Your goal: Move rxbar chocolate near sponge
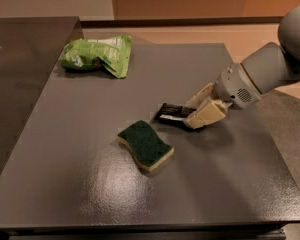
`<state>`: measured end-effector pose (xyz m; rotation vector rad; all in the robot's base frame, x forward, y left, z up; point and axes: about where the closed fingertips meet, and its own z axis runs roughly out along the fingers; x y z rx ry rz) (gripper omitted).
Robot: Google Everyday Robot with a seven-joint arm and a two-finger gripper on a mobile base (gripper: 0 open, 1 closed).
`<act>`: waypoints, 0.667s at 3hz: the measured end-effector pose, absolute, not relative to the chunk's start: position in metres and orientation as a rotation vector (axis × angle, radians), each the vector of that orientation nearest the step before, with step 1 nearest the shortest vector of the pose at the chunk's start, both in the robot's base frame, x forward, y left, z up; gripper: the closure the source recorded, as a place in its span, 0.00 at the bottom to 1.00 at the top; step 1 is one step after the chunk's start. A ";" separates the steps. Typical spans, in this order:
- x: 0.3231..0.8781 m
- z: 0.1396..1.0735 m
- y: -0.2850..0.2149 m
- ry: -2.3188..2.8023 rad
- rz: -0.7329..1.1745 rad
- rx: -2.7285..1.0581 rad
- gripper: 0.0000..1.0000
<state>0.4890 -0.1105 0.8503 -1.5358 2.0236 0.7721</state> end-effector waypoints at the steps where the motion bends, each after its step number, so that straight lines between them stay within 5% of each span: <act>1: 0.475 0.848 -0.099 1.981 0.802 -1.575 0.82; 2: 0.466 0.848 -0.091 1.952 0.825 -1.603 0.58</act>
Offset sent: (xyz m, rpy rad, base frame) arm -0.0338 0.0249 -0.0027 0.0453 -0.0025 0.1060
